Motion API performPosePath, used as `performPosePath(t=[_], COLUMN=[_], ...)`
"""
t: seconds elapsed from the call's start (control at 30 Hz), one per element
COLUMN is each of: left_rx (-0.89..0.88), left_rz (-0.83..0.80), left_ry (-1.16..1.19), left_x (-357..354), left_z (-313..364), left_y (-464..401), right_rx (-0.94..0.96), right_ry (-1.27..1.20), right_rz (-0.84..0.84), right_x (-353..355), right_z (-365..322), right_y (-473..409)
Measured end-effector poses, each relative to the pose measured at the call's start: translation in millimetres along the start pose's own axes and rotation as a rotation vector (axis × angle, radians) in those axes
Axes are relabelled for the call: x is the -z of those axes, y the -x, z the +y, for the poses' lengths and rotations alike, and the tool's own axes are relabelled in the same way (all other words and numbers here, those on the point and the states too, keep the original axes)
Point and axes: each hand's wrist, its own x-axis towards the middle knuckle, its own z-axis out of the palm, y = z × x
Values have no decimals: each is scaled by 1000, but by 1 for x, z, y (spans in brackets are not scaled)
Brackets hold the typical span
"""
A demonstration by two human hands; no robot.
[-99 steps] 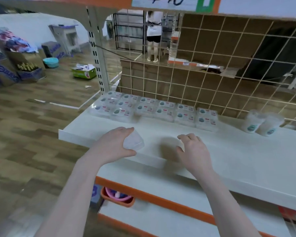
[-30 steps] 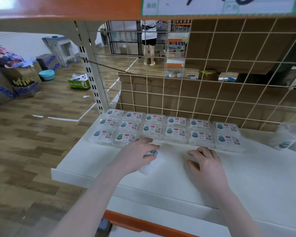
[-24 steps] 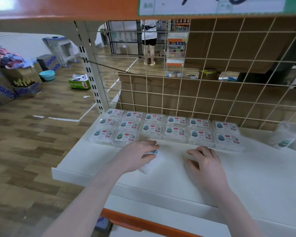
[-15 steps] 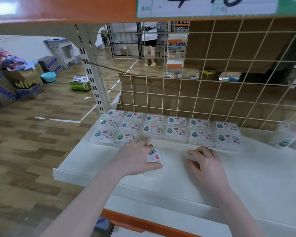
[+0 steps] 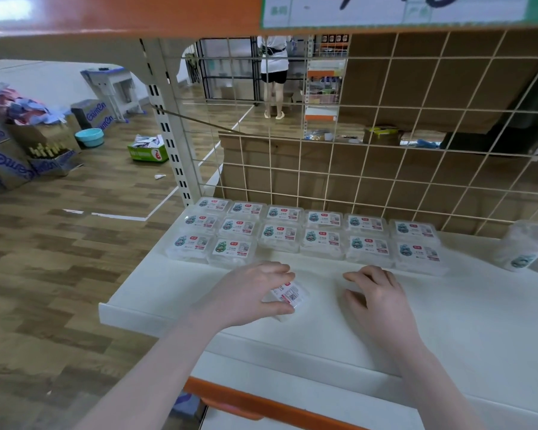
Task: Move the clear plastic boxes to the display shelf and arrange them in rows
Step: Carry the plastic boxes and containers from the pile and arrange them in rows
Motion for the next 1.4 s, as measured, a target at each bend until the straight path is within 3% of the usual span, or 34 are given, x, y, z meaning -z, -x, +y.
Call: performPosePath(t=[0.23, 0.73, 1.4], left_rx=[-5, 273, 410], left_rz=[-62, 265, 438], left_ry=[-62, -96, -136], left_x=[4, -21, -36], left_z=[4, 6, 12], left_y=[-1, -29, -43], right_rx=[-10, -5, 6], right_ry=[6, 36, 63], right_rz=[-39, -35, -54], right_x=[1, -1, 0], right_z=[1, 1, 2], right_y=[1, 0, 4])
